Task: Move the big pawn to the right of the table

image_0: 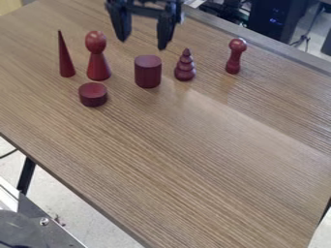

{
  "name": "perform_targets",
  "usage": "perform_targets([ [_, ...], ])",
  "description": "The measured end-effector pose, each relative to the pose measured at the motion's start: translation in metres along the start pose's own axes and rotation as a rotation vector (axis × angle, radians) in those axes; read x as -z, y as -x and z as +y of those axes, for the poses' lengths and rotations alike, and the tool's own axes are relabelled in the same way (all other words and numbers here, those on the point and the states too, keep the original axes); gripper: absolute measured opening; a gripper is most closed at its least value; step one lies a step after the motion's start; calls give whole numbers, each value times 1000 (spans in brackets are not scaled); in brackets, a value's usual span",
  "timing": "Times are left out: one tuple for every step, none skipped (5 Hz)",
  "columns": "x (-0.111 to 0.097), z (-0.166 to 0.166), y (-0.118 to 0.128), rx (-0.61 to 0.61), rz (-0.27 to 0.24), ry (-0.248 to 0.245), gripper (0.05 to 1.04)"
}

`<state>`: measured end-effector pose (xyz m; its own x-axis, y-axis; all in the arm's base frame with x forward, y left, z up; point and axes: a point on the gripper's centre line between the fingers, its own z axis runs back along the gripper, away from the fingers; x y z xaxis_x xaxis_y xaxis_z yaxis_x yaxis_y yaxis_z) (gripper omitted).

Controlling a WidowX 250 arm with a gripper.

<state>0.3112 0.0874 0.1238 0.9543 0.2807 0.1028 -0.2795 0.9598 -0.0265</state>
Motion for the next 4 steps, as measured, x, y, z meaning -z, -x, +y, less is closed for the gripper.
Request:
perform_targets([
  [-13, 9, -8, -5, -20, -60, 1000],
  [-20, 18, -10, -45, -5, -97, 1000],
  [-10, 35, -10, -131, 23, -109, 1000],
  [-2, 55, -9, -217, 36, -69, 1000],
])
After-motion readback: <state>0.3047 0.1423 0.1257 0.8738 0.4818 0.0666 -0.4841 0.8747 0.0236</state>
